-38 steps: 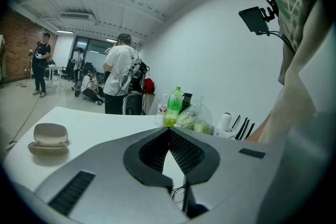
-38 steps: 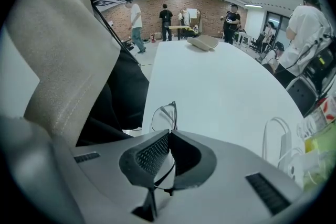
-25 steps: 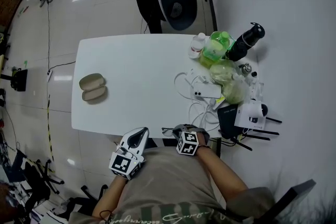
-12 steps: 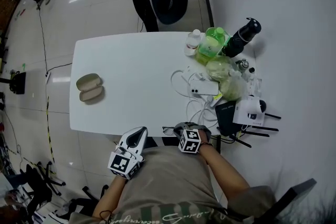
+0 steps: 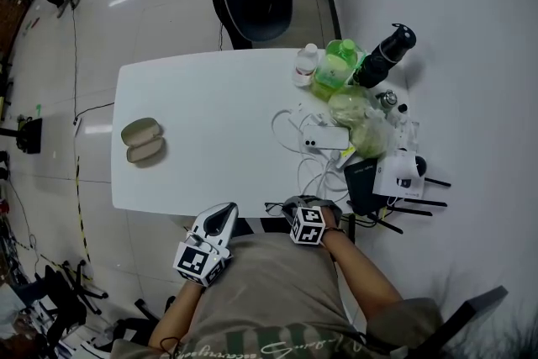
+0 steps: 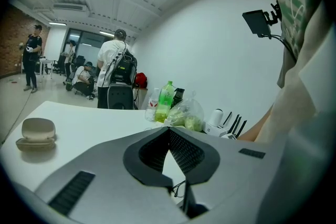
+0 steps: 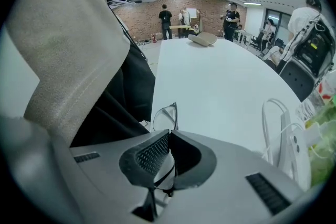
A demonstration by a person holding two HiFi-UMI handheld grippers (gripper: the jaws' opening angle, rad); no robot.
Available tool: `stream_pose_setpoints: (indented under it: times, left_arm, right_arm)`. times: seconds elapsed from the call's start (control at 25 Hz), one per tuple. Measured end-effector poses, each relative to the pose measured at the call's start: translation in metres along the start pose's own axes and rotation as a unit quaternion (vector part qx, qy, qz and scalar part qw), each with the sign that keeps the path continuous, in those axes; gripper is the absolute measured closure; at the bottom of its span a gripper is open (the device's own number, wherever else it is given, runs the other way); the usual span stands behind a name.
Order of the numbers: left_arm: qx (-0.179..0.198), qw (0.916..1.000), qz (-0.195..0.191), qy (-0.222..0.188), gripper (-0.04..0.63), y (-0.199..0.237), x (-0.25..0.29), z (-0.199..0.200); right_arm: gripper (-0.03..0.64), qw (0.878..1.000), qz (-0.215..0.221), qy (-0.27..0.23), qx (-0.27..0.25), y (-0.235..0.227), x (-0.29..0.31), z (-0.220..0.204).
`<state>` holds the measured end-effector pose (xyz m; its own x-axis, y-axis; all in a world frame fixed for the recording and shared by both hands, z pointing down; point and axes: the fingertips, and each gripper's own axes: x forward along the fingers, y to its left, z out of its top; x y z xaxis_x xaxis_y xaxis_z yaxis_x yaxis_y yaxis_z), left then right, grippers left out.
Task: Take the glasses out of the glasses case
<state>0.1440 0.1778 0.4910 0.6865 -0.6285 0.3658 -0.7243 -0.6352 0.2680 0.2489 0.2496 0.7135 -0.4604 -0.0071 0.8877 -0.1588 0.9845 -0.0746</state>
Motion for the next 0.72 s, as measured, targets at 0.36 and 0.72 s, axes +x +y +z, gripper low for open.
stream_pose_setpoints:
  times: [0.36,0.72]
  left_arm:
    - [0.002,0.9998,-0.015,0.013,0.588,-0.0057,0.0038,0.0012]
    - [-0.006,0.9997,-0.016,0.019,0.588,-0.0052,0.0041,0.0021]
  right_arm:
    - [0.598,1.0,-0.005,0.005,-0.008,-0.0005,-0.0019,0.0]
    - [0.598,1.0,-0.007,0.006,-0.012,0.0,-0.0017,0.0]
